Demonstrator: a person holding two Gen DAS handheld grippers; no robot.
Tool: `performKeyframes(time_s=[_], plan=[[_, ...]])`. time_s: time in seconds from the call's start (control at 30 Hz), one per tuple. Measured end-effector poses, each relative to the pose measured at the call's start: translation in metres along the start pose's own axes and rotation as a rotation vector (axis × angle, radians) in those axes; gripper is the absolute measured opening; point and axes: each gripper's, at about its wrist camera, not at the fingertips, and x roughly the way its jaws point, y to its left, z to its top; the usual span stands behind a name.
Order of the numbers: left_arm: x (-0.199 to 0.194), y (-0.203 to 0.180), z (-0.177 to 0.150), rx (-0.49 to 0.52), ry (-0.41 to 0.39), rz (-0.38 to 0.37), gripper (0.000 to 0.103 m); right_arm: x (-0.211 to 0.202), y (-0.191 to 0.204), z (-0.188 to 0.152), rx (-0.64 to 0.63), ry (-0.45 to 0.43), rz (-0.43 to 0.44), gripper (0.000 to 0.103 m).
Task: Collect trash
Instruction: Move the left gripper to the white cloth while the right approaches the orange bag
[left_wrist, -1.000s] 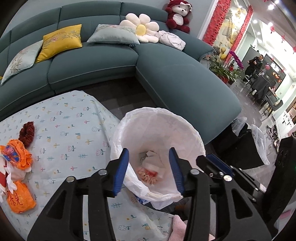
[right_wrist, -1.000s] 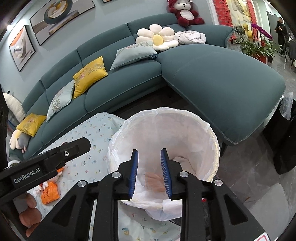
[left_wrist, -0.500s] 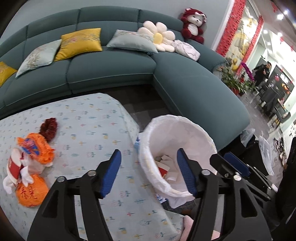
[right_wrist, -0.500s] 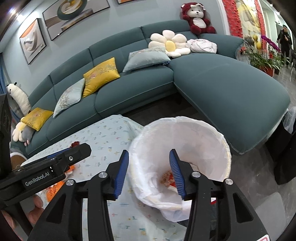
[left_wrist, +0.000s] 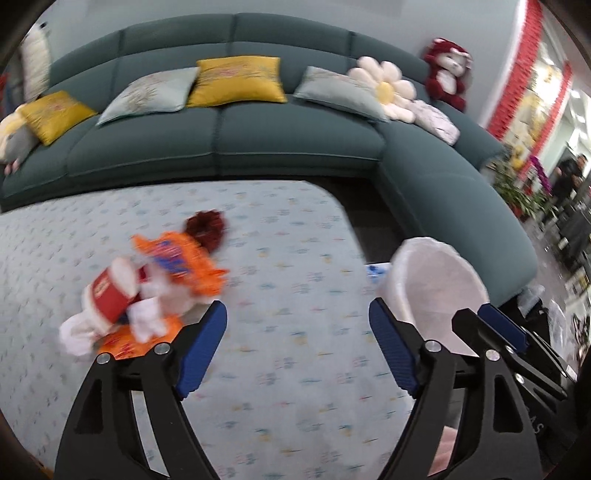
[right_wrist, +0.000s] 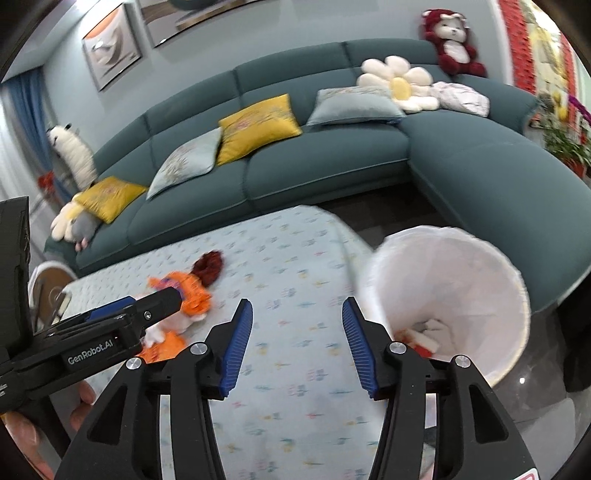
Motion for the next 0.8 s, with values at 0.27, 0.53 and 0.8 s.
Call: performKeyframes(time_s=[0.27, 0.53, 0.8], plan=[[-0.005, 0.074, -0.021, -0.101, 0.041, 0.116, 0.083, 0.020, 0.063, -0.022, -0.067, 0.066, 0.061, 0.050], [-0.002, 0.146, -0.040, -0.250, 0.083, 0.189, 0.085, 0.044, 0.110, -0.045, -0.116, 0.131, 0.095, 0.050], [-0.001, 0.201, -0.051, -0.338, 0.082, 0.257, 0.085, 0.076, 0.149, -0.065, -0.152, 0.208, 0.130, 0.052]])
